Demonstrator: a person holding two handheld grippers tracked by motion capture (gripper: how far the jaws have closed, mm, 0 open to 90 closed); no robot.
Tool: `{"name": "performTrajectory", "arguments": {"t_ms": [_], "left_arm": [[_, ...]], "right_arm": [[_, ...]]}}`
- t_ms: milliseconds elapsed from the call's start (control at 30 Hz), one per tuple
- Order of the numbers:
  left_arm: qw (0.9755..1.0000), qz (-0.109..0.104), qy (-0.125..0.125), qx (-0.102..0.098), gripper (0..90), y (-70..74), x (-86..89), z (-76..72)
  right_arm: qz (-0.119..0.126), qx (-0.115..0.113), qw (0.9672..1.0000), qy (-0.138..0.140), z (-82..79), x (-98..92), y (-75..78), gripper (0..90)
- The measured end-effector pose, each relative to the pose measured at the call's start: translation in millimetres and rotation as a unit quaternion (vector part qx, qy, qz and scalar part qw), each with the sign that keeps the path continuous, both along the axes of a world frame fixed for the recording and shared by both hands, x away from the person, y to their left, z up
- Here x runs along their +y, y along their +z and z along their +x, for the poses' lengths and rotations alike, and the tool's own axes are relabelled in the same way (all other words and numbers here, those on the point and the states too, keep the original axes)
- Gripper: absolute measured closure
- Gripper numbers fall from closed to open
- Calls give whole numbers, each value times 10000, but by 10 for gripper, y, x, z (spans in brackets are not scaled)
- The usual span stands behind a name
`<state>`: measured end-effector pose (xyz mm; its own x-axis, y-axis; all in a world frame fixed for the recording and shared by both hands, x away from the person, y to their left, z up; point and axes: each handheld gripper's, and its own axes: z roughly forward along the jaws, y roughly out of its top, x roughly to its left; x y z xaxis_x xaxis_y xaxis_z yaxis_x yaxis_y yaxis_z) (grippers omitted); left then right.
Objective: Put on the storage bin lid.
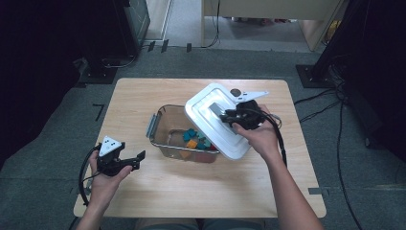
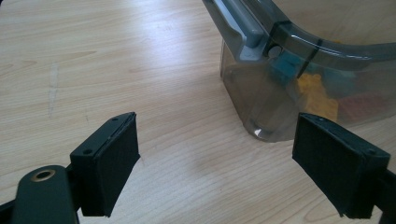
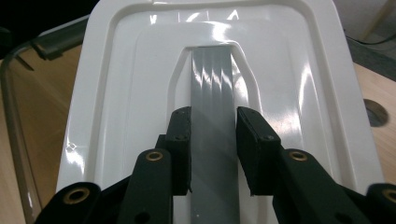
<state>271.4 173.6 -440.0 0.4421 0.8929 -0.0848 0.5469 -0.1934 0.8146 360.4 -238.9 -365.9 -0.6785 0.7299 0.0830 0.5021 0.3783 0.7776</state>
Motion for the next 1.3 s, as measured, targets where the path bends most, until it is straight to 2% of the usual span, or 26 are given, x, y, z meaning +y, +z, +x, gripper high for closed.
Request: {"name": "performTrajectory", "arguments": {"t_ms": [200, 333, 367, 500, 700, 767, 967, 1133, 1200, 1233, 1300], "left_arm": [[10000, -49, 26, 12, 144, -1, 26, -2], [10000, -57, 16, 12, 144, 1, 24, -6], [10000, -57, 13, 15, 144, 1, 23, -6], [10000, -64, -4, 33, 144, -6, 6, -5], [10000, -57, -23, 59, 144, -20, -19, -1], [10000, -55, -21, 73, 144, -26, -15, 1], [9999, -82, -28, 90, 144, -27, -18, -4], [9999, -95, -29, 82, 145, -26, -20, -6], [9999, -114, -32, 80, 144, -20, -17, -6], [9999, -116, -32, 78, 144, -18, -15, -6], [9999, -125, -25, 83, 144, -19, -13, -7]], "right_arm": [[-53, 30, 9990, 450, 72, 406, -75, 686], [-219, 48, 9971, 733, 87, 653, -127, 686], [-276, -31, 9967, 763, 90, 694, -139, 686], [-175, -14, 9961, 861, 113, 754, -153, 685], [-177, -124, 9961, 856, 115, 801, -115, 686], [-71, -96, 9954, 947, 117, 814, -104, 686], [-266, -64, 9922, 1218, 102, 961, -101, 685], [-226, -61, 9893, 1439, 95, 1097, -126, 684], [-169, -34, 9897, 1419, 93, 1131, -132, 682], [-153, -21, 9902, 1387, 93, 1137, -131, 672], [-111, -49, 9921, 1251, 87, 1135, -124, 571]]}}
